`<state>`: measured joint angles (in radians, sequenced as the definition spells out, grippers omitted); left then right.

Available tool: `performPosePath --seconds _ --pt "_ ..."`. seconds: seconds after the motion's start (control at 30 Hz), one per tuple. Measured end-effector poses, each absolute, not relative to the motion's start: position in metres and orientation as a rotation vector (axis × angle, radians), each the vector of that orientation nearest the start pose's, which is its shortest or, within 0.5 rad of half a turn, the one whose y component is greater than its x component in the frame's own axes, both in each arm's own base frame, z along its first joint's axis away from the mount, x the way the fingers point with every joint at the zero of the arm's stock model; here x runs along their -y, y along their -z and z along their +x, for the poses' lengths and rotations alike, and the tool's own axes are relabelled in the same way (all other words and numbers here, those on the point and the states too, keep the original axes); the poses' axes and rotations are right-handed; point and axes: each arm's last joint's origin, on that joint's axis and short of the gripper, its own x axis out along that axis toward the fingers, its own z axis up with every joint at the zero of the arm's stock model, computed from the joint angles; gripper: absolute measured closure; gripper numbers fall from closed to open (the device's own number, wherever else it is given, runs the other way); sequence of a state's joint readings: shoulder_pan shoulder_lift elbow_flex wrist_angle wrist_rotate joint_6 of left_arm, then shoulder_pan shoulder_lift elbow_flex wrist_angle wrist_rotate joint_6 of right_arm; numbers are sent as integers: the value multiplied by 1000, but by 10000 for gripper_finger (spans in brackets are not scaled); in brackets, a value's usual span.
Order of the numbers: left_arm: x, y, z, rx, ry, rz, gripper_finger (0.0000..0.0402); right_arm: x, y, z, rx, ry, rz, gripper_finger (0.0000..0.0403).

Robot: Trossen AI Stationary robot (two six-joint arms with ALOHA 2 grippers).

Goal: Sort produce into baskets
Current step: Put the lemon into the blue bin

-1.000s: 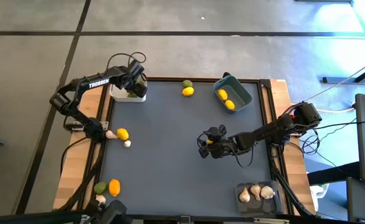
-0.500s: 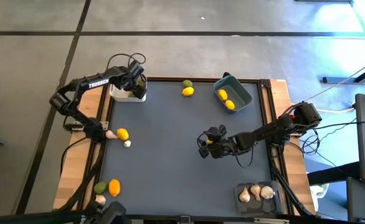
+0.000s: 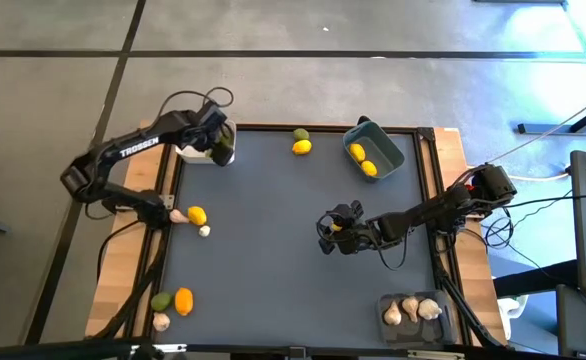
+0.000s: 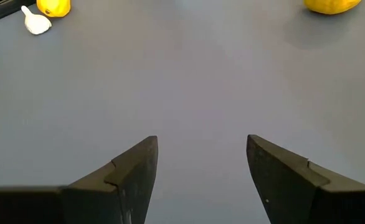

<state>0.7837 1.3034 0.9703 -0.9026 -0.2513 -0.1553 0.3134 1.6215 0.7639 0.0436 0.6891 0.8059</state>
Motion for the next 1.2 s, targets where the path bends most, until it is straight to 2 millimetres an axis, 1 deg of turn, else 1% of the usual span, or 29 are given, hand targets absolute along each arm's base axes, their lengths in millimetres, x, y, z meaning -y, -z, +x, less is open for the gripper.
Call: performPosePath --seconds 0.23,0.37,0.57,0.93,1.07,1.2 --pt "-132 -258 161 -1211 -894 -430 127 -75 -156 292 -517 606 372 159" --pt "-114 -265 161 -1193 -869 -434 127 -75 -156 292 -517 606 372 159" --pt "-85 -271 162 -1226 -783 -399 127 -75 -156 292 -517 606 372 159" --pt "-38 -270 171 -1309 -556 -354 127 -75 -156 292 -515 605 373 159" --pt "-27 -268 170 -1338 -536 -347 127 -75 -156 292 -515 605 373 159" --pt "-20 -258 165 -1406 -527 -328 127 -75 -156 292 -515 605 373 159"
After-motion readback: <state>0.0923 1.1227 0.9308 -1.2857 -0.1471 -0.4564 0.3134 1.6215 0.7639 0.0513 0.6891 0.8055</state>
